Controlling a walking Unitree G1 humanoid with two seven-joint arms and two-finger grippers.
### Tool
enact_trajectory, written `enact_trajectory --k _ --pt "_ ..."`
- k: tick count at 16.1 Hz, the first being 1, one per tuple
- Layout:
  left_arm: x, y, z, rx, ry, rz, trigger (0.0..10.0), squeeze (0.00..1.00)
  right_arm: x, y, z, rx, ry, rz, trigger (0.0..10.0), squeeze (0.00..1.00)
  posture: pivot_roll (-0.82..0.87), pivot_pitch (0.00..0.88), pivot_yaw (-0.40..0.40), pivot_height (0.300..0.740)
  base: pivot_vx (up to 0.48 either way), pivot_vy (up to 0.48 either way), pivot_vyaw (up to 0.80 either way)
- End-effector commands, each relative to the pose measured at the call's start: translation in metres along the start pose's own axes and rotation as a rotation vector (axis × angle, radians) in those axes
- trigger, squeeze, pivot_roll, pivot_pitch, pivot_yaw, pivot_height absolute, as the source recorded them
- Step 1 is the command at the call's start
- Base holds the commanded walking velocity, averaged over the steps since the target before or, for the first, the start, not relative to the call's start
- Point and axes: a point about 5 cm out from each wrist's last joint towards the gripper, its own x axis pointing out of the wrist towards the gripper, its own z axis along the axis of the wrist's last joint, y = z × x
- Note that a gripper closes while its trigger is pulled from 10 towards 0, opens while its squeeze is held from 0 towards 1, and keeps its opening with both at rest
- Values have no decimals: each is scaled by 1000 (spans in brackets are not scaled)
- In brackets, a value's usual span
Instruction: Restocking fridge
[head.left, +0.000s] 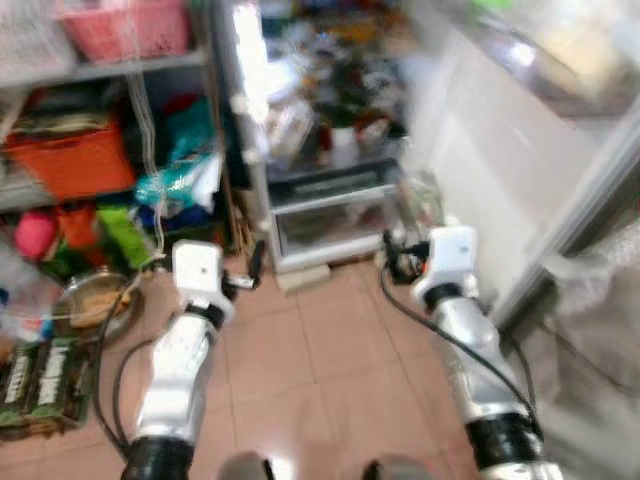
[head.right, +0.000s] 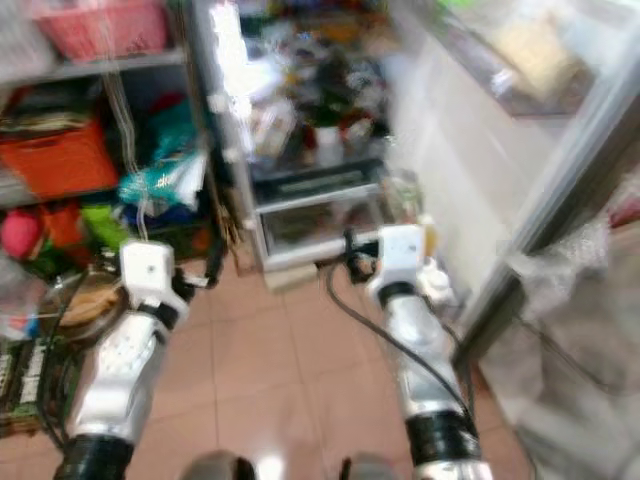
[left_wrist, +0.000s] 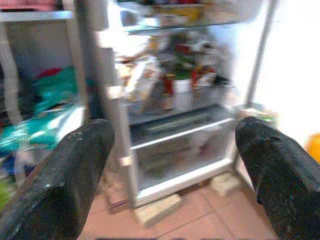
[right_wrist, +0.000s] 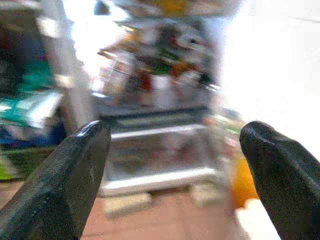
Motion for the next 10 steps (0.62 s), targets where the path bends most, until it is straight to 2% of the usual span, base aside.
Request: enact_trajectory --k 1,10 --pt "2 1 3 6 -7 -3 10000 0 4 -3 3 5 -14 -32 10000 0 24 69 35 740 0 0 -800" --pt "1 -3 3 7 -4 -17 10000 0 3 -21 3 -47 -33 -146 10000 0 35 77 33 740 0 0 -800"
